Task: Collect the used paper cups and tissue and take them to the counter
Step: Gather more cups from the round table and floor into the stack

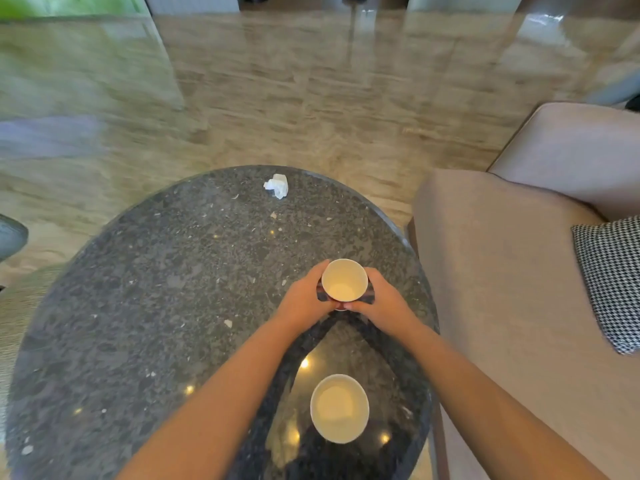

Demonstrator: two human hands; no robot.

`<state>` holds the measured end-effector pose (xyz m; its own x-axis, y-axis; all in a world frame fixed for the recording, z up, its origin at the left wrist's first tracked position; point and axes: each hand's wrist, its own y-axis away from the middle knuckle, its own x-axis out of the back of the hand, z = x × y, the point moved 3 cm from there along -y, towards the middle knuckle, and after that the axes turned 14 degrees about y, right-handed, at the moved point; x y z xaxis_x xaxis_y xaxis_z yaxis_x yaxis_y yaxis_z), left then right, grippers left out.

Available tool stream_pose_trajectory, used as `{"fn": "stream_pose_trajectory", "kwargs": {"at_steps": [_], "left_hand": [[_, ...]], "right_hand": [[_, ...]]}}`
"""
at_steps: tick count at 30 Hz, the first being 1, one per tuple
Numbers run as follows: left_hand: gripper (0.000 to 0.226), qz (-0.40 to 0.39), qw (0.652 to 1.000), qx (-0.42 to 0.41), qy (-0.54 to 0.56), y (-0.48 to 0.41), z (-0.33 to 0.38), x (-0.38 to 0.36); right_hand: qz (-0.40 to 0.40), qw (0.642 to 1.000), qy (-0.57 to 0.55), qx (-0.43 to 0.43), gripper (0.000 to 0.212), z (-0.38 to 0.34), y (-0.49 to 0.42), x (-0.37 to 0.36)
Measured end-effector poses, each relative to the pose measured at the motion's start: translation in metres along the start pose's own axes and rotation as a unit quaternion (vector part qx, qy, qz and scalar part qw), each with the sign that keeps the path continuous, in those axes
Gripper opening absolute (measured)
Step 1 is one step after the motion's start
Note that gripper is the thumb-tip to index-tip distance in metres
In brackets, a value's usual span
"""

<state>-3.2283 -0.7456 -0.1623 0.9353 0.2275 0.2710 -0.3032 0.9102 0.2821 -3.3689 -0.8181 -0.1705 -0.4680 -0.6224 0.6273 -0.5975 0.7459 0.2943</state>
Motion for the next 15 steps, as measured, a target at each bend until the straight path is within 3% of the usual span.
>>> {"fn": "stream_pose_trajectory", "kwargs": {"at_steps": [4,15], "left_hand": [[0.07,0.018,0.999,0.004,0.029,0.003,0.005,0.003],[0.063,0.029,0.998,-0.025,-0.056,0.048,0.047,0.014]], "right_hand": [[-0.006,1.0,0.002,0.016,0.064,-0.005,0.001,0.006],[-0.008,0.997,0.034,0.075,0.064,-0.03,0.037,0.025]]}}
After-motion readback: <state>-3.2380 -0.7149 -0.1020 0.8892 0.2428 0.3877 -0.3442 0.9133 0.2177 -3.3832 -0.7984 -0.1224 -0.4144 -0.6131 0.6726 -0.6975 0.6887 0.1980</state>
